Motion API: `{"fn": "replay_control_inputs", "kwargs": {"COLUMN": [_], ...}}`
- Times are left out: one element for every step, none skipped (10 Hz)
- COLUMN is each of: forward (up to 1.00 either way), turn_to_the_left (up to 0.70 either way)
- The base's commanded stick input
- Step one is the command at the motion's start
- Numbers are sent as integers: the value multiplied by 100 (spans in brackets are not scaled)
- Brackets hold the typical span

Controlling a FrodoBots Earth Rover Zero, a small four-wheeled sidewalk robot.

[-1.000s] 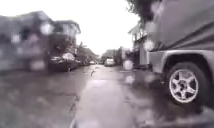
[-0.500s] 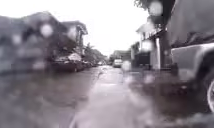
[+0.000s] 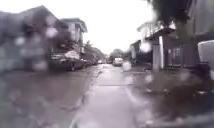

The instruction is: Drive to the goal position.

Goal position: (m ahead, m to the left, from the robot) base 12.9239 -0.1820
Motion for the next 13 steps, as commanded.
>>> {"fn": "replay_control_inputs", "kwargs": {"forward": [100, 100, 100, 100, 100, 100, 100, 100, 100, 100, 100, 100, 100], "turn_to_the_left": [-27, -26, -5, 0, 0, 0, 0, 0, 0, 0, 0, 0, 0]}}
